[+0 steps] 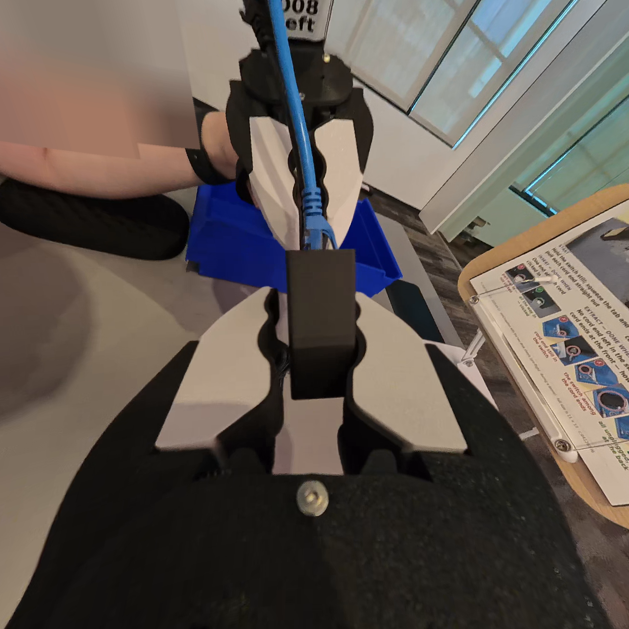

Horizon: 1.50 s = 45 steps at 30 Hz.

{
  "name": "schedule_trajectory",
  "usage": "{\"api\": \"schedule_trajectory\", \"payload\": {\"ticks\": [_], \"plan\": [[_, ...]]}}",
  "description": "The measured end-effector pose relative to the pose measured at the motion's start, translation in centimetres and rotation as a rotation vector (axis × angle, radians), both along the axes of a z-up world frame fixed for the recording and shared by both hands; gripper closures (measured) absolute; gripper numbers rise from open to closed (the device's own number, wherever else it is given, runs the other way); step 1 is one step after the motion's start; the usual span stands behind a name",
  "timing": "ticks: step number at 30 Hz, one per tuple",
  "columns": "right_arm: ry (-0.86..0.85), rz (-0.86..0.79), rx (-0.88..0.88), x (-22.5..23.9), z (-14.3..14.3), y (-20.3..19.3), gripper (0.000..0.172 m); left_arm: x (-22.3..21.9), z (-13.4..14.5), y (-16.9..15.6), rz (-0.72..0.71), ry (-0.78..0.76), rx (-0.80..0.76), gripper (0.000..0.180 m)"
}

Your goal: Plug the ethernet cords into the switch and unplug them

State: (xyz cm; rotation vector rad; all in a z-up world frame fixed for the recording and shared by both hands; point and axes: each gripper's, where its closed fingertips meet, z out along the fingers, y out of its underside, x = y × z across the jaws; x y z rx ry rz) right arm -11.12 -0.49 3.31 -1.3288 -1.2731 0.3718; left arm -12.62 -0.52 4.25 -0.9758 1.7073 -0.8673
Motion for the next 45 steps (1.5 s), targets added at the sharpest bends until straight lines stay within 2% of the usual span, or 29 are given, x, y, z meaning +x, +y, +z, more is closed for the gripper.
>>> {"api": "schedule_trajectory", "payload": {"ticks": [5,8,11,16,20,25,28,32,34,37,39,45], "plan": [[0.068,0.068,0.034,-0.1,1.4,-1.1,0.137,0.0,0.9,-0.7,-0.041,-0.052,-0.015,0.168],[0.047,0.077,0.04,-0.3,1.3,-1.4,0.132,-0.1,1.4,-1.3,-0.064,-0.076,-0.011,0.168],[0.052,0.092,0.07,-0.4,1.7,-1.8,0.134,-0.1,1.7,-1.7,-0.082,-0.097,-0.009,0.168],[0.173,0.15,0.175,-0.2,3.1,-2.5,0.132,-0.2,2.3,-1.8,-0.094,-0.141,-0.031,0.168],[0.23,0.142,0.162,0.4,3.5,-2.1,0.127,-0.6,3.0,-1.5,-0.08,-0.17,-0.033,0.168],[0.377,0.222,0.095,-0.3,4.3,-2.8,0.123,-0.6,4.2,-2.3,-0.117,-0.236,-0.079,0.168],[0.448,0.248,0.112,-0.9,5.2,-3.6,0.126,-0.1,4.2,-2.9,-0.132,-0.25,-0.096,0.168],[0.477,0.237,0.136,-0.8,5.8,-3.9,0.141,0.5,4.3,-3.7,-0.173,-0.289,-0.155,0.168],[0.522,0.278,0.093,-0.7,6.3,-4.3,0.141,0.7,4.6,-3.9,-0.182,-0.312,-0.18,0.168],[0.517,0.293,0.064,-0.7,6.1,-4.3,0.141,0.8,4.7,-3.9,-0.177,-0.334,-0.177,0.168],[0.5,0.301,0.038,-1.0,5.9,-4.4,0.134,1.0,4.5,-4.0,-0.173,-0.331,-0.163,0.168],[0.444,0.255,0.041,-1.2,5.7,-4.4,0.141,0.8,4.5,-4.2,-0.169,-0.306,-0.144,0.168]]}}
